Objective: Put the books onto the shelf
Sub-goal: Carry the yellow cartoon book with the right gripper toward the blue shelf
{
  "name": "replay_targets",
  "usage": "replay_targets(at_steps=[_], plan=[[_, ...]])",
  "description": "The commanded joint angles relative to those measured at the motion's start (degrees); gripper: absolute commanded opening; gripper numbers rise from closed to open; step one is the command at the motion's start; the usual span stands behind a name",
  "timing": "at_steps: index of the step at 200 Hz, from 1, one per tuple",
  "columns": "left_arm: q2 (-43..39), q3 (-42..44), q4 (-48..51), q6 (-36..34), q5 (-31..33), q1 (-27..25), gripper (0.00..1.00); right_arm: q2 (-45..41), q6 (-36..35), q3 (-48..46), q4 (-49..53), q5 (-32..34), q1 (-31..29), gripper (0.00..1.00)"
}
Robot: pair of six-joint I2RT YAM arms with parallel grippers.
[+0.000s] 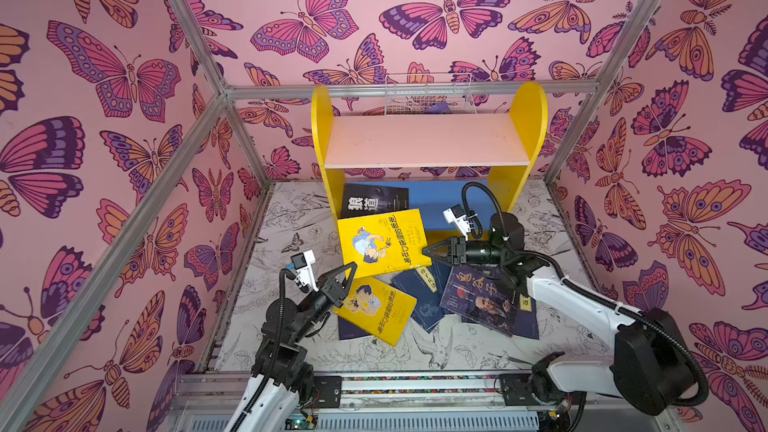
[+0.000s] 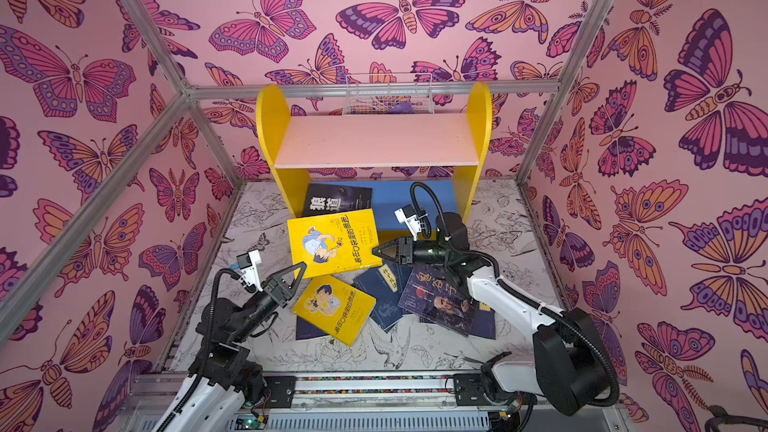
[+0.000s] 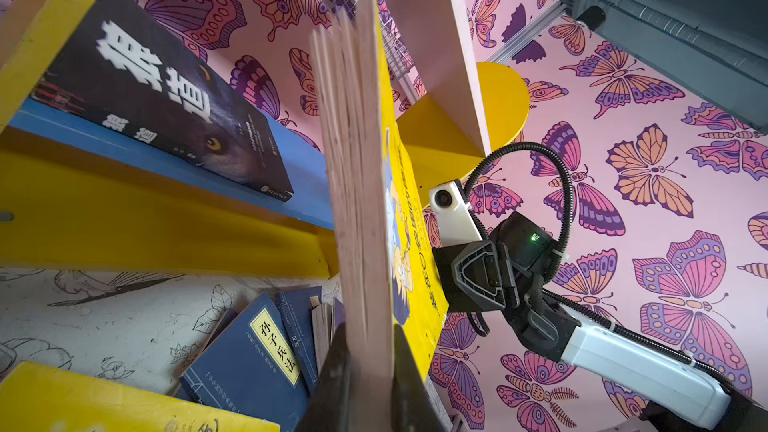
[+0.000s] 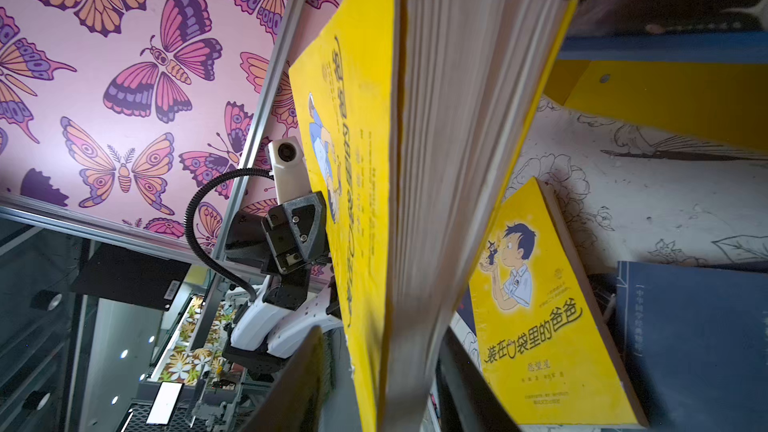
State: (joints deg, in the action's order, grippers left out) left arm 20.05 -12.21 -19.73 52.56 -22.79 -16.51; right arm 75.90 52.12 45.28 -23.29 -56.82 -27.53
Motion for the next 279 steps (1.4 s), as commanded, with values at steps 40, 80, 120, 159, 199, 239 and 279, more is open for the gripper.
replay_targets(at_steps=[40, 80, 120, 159, 199, 239, 279], plan=[[-0.45, 1.26, -8.2, -1.45, 2.95, -0.17, 0.0, 3.04, 4.16, 0.22, -6.82, -1.99, -0.99, 0.46], [-0.41, 1.74, -9.62, -1.14, 3.32, -0.15, 0.0, 5.08, 5.67, -0.3, -9.11, 0.73, -0.07, 0.46], [-0.28, 1.79, -9.73, -1.25, 3.2, -0.11, 0.0, 6.35, 7.81, 0.12, -12.32, 0.84, -0.16, 0.46], [1.07, 1.92, -10.8, -1.49, 3.29, -0.23, 0.0, 7.25, 10.17, 1.73, -16.2, -0.92, -2.0, 0.42], [2.75, 1.88, -11.67, -1.49, 2.66, -0.22, 0.0, 7.42, 9.77, 3.42, -16.15, -0.15, -2.99, 0.28], [2.55, 2.51, -9.26, -0.26, 3.62, -0.25, 0.0, 6.57, 9.33, 2.57, -15.75, 2.94, -2.88, 0.08], [1.04, 1.48, 4.07, 2.0, 11.23, -0.19, 0.63, 7.1, 10.46, 2.67, -18.25, 9.05, -2.24, 0.04]])
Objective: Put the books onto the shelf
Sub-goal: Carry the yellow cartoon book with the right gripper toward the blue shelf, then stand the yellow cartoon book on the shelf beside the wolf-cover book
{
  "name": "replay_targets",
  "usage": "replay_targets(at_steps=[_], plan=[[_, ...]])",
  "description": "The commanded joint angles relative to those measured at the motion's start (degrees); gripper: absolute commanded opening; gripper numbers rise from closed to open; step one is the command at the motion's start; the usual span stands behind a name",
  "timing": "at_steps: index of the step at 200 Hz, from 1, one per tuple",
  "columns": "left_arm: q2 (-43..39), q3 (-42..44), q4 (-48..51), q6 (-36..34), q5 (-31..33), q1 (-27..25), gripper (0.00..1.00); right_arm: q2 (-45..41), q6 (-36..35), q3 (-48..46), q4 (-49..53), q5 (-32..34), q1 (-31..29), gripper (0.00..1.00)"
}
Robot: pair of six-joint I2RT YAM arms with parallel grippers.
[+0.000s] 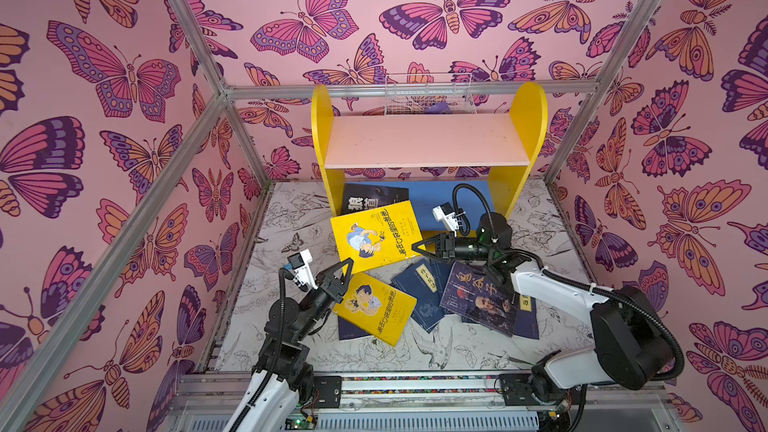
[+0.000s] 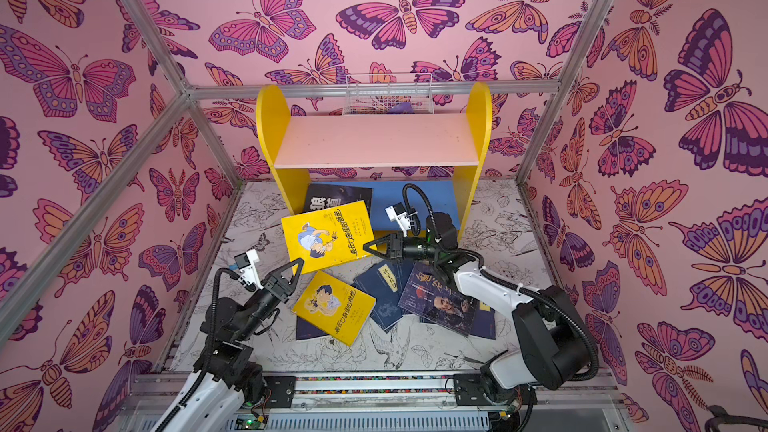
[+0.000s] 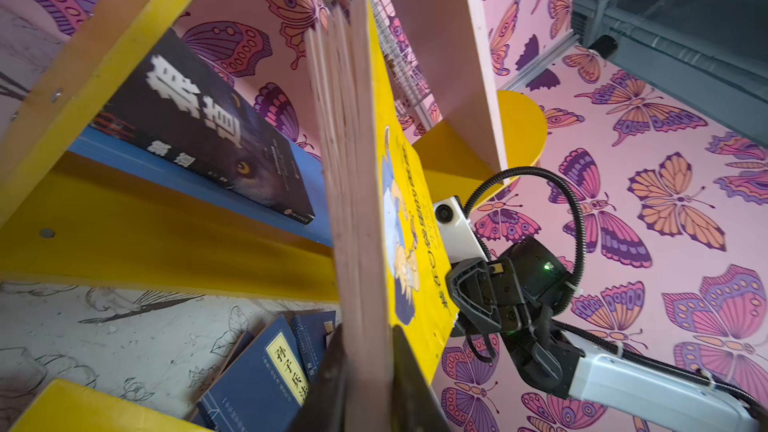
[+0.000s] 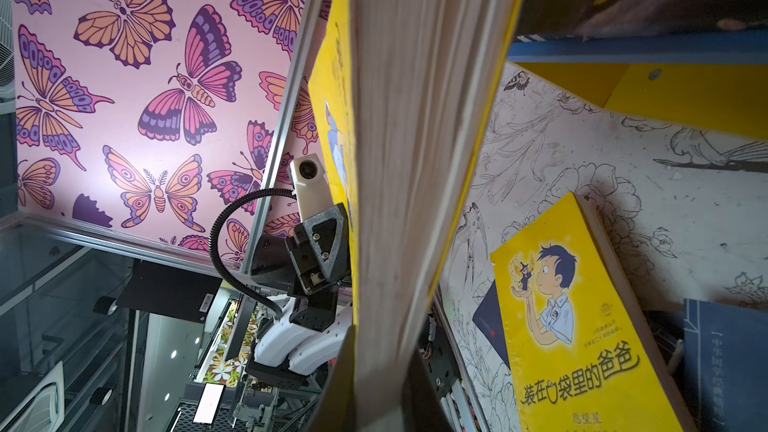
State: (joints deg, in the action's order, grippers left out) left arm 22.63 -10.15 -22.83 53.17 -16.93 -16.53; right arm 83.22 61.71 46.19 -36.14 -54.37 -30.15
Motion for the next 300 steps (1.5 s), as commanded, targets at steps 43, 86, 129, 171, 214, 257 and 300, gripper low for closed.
replay_targets(at_steps=[43, 86, 129, 171, 214, 257, 300], plan=[[-8.31, -0.92, 25.09, 5.08, 19.13, -0.16, 0.71, 0.48, -0.3, 4.35, -7.71, 13.93, 0.62, 0.02], [-13.92, -1.54, 35.78, 4.32, 21.85, -0.17, 0.71, 5.21, -1.83, 10.0, -7.67, 17.98, 0.62, 0.01], [-15.03, -1.2, 37.24, 4.2, 20.89, -0.16, 0.71, 12.68, -3.39, 15.87, -6.13, 21.87, 0.53, 0.01], [-14.95, -1.03, 37.24, 3.96, 20.03, -0.16, 0.72, 18.67, -3.17, 21.45, -5.71, 21.65, 0.4, 0.01], [-15.42, -0.65, 37.27, 4.24, 19.48, -0.21, 0.72, 23.5, -1.13, 25.41, -4.11, 18.41, -0.13, 0.01], [-15.95, -0.44, 37.42, 4.42, 19.31, -0.21, 0.72, 25.59, -0.93, 27.19, -1.65, 14.49, -0.43, 0.0], [-15.71, -0.3, 37.43, 4.66, 18.91, -0.16, 0.73, 25.54, -1.26, 27.63, 1.22, 11.37, -0.43, 0.0]])
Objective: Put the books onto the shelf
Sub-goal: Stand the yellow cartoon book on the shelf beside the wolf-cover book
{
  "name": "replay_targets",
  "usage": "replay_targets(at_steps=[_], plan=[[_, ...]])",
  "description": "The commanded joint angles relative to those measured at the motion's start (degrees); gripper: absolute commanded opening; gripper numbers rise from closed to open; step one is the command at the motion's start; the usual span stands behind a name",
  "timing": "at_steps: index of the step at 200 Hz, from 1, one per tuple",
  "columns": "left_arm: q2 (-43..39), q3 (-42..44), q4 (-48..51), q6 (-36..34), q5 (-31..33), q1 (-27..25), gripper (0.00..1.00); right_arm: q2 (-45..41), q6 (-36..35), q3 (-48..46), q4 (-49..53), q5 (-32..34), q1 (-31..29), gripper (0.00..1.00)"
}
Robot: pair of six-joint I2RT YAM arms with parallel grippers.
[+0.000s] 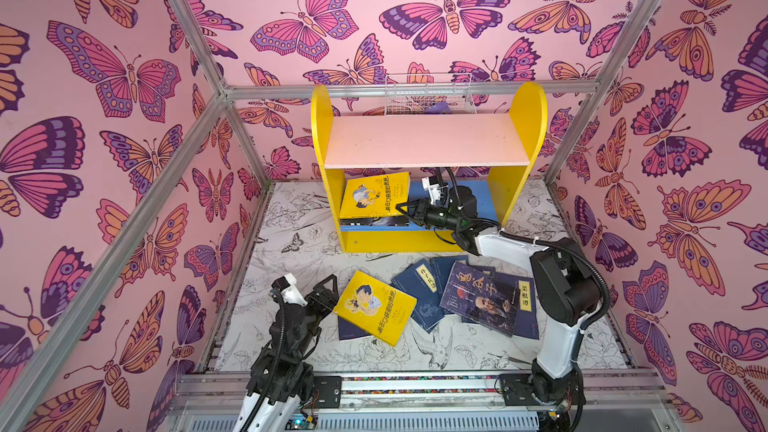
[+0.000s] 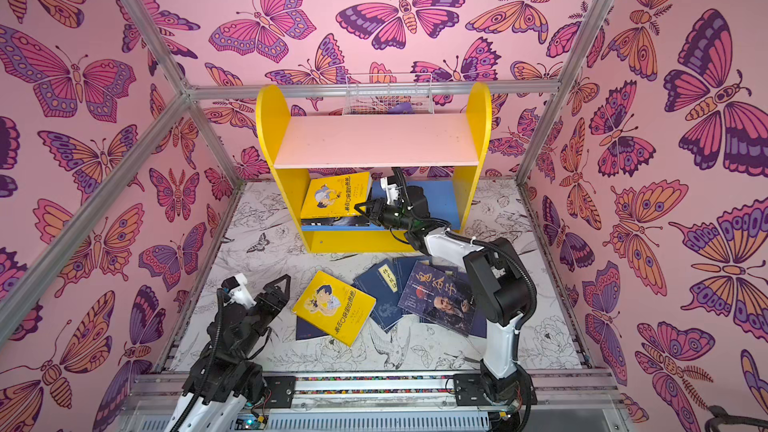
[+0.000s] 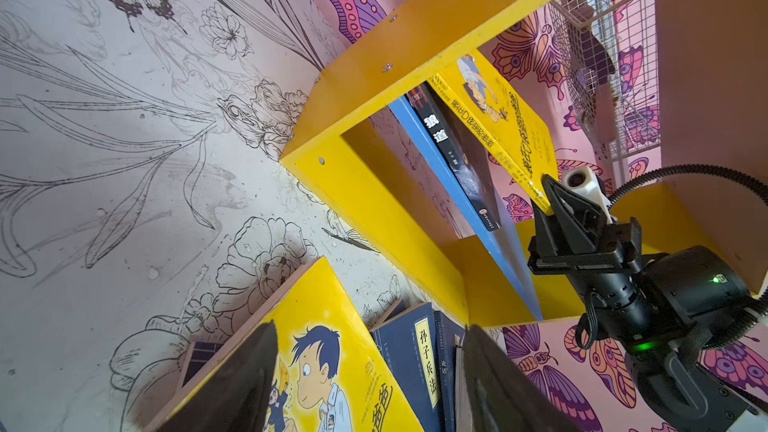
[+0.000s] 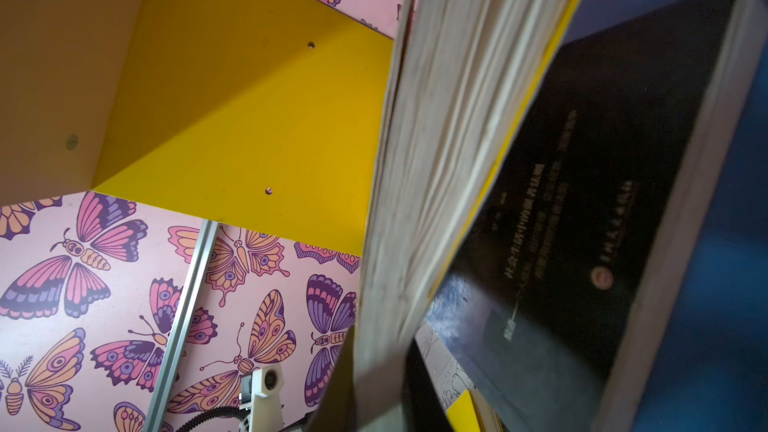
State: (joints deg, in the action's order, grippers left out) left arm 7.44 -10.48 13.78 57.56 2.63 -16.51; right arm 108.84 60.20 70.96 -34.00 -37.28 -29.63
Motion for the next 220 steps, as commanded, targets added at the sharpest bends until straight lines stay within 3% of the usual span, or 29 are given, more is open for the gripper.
replay_targets(at_steps=[1, 134, 220], plan=[[-0.51, 0.07, 0.81, 0.27, -0.63, -0.19, 0.73, -0.1, 0.21, 2.87, -0.82, -5.8, -0.96, 0.0], [-0.5, 0.19, 0.7, 1.1, -1.23, -0.19, 0.74, -0.99, -5.28, 4.22, 10.55, -7.0, -1.09, 0.0], [-0.24, 0.7, 0.44, 1.59, -1.3, -0.19, 0.74, -1.0, -3.01, 2.9, 7.53, -8.01, -0.96, 0.0]])
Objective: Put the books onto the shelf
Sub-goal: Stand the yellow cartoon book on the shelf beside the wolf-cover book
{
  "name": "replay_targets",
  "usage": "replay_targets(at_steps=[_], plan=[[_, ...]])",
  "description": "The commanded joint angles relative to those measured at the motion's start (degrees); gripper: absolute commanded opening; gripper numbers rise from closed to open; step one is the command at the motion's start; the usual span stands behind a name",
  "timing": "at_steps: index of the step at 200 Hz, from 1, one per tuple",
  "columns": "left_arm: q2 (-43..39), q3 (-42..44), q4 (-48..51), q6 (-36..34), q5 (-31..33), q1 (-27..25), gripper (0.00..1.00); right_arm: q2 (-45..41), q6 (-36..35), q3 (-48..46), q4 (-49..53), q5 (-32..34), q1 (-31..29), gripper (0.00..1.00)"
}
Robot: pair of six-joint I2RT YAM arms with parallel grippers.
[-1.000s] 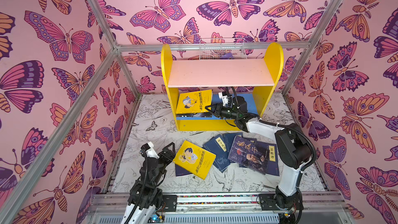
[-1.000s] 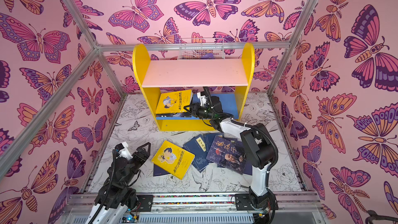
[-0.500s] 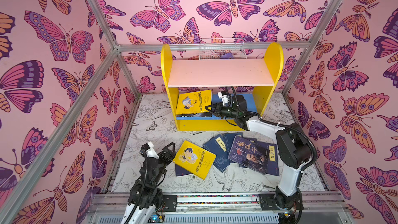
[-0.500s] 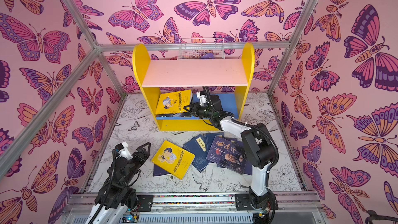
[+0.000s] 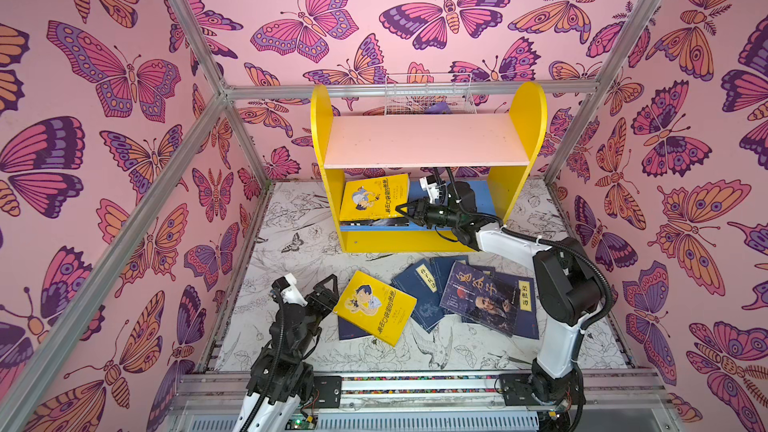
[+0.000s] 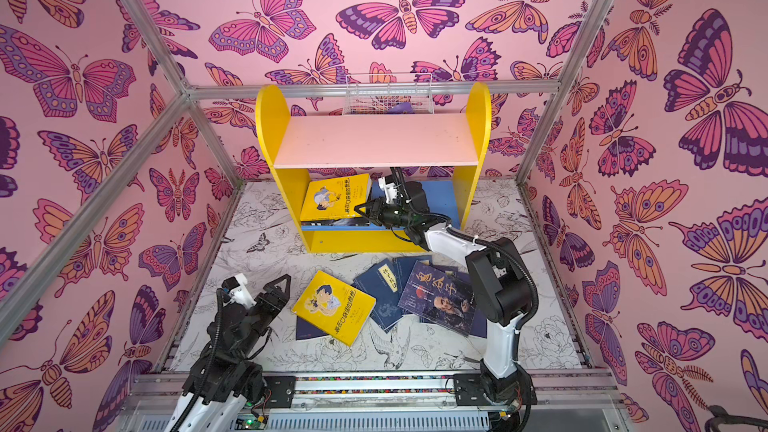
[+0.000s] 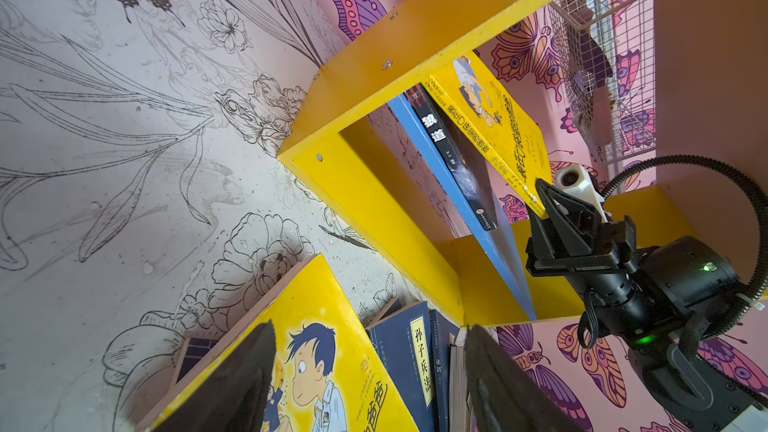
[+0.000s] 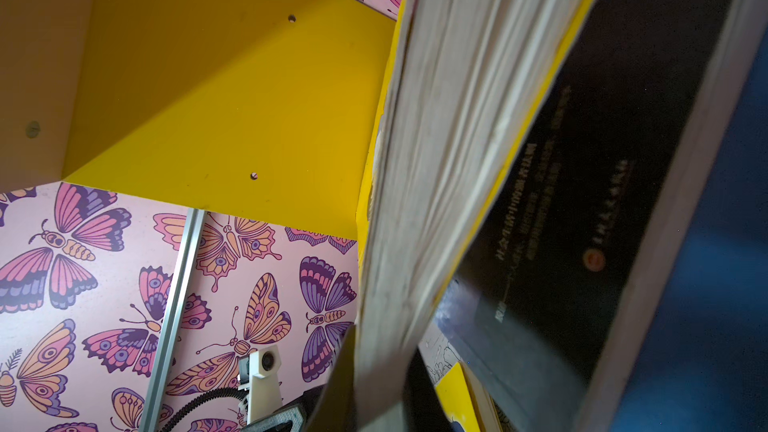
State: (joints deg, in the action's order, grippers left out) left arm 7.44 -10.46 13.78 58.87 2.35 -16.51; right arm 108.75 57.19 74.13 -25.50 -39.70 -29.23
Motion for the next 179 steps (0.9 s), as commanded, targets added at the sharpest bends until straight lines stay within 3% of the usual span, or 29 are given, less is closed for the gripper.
replay_targets(at_steps=[1, 89, 144, 159, 179], plan=[[-0.24, 0.69, 0.45, 0.28, -1.03, -0.19, 0.74, -0.95, 0.15, -0.29, -1.01, -5.57, -1.35, 0.0], [-0.06, 1.05, -0.43, 0.28, -1.38, -0.21, 0.75, -2.03, 2.8, -1.82, -5.18, -7.5, -0.74, 0.0], [0.54, 1.27, -1.31, 0.39, -1.29, -0.19, 0.75, -1.34, -4.4, 2.48, 5.07, -3.62, -1.23, 0.0], [0.73, 1.23, -1.49, 0.55, -1.34, -0.21, 0.75, -1.34, -7.32, 3.97, 10.26, -1.58, -1.68, 0.07], [0.82, 1.28, -1.82, 0.79, -1.38, -0.19, 0.75, -2.29, -10.43, 4.95, 15.36, 2.37, -2.2, 0.28]])
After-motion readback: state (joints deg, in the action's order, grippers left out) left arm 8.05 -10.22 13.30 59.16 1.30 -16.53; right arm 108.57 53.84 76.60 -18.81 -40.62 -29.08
